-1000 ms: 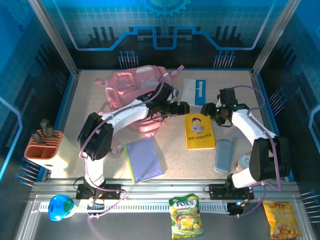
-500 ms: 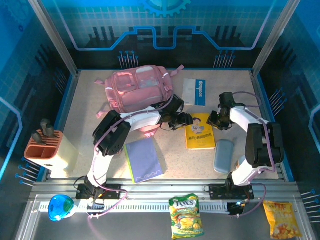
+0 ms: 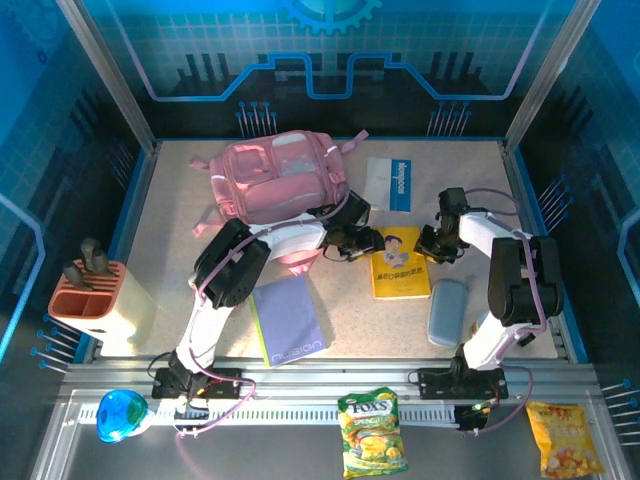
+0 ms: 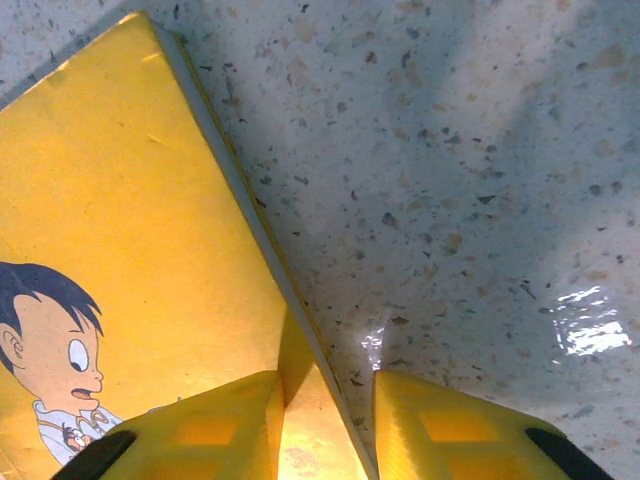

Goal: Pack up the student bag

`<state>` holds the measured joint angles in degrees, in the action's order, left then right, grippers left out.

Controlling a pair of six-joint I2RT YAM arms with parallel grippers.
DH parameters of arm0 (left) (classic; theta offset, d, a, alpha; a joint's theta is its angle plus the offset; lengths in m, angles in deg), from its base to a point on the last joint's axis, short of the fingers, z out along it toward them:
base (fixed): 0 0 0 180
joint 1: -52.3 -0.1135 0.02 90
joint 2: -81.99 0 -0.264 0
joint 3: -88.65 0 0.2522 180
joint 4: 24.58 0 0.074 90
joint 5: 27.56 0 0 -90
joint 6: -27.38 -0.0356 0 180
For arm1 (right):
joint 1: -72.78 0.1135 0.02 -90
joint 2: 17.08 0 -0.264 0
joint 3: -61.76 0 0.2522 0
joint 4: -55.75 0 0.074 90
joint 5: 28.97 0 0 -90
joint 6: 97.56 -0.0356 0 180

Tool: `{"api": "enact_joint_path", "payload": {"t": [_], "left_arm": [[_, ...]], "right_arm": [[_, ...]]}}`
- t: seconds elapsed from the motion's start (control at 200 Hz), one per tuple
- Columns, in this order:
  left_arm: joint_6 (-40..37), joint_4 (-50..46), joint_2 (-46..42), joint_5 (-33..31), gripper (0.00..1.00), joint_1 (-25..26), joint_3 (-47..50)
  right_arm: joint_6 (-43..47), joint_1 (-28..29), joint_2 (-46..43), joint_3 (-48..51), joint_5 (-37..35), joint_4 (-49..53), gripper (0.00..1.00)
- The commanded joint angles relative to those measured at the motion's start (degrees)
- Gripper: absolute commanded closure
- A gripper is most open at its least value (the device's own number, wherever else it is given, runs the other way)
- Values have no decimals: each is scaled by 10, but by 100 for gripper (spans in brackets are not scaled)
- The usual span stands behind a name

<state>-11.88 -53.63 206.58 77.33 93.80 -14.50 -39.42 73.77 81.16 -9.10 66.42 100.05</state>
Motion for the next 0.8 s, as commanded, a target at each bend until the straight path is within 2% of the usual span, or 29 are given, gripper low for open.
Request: {"api": "enact_joint_path", "payload": {"t": [0.0,0.235,0.375,0.56,0.795], "left_arm": [[4,-15,21,16,52,1,-20],[3,-25,32,19,47,1,-32],[6,-1,41,53,47,2,-34],[0,44,33,119,51,3,-46],[-8,132,-21,144,57,2,5]], "right_arm": [[2,-10,17,4,6,7,70],[-1,-14,20,6,14,3,70],[-2,-14,22,7,19,2,70],[-10,-14,21,5,26,9,70],[-19,-14,26,4,45,6,70]]}}
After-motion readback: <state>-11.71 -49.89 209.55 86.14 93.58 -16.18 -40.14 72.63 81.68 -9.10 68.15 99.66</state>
